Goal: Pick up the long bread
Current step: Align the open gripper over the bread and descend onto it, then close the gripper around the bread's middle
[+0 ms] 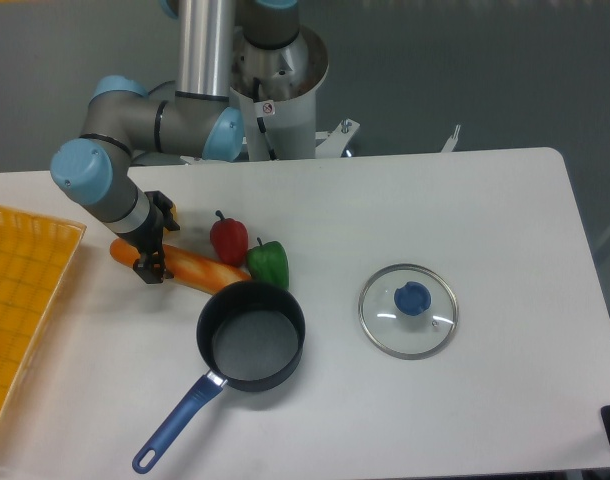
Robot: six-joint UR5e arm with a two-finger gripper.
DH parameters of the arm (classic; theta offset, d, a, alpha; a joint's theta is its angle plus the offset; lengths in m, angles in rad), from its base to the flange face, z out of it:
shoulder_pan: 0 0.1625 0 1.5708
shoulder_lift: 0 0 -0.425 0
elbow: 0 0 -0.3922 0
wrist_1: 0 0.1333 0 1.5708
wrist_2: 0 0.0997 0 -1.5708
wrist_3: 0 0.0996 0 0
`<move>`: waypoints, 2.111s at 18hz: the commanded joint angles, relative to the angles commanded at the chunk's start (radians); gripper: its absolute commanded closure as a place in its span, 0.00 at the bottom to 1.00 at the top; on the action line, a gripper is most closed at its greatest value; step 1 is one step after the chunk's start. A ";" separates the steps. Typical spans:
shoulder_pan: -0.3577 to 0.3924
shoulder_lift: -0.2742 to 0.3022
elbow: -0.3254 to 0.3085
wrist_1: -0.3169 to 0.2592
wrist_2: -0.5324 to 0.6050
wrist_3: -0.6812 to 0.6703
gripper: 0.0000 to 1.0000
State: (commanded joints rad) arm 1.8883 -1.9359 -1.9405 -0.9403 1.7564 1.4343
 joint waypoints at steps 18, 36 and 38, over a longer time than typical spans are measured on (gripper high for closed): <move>-0.021 -0.029 0.011 0.000 0.029 -0.052 0.04; -0.031 -0.045 0.061 -0.017 0.032 -0.173 0.89; -0.026 -0.038 0.072 -0.020 0.032 -0.173 0.89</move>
State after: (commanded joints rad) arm 1.8622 -1.9743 -1.8684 -0.9603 1.7886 1.2609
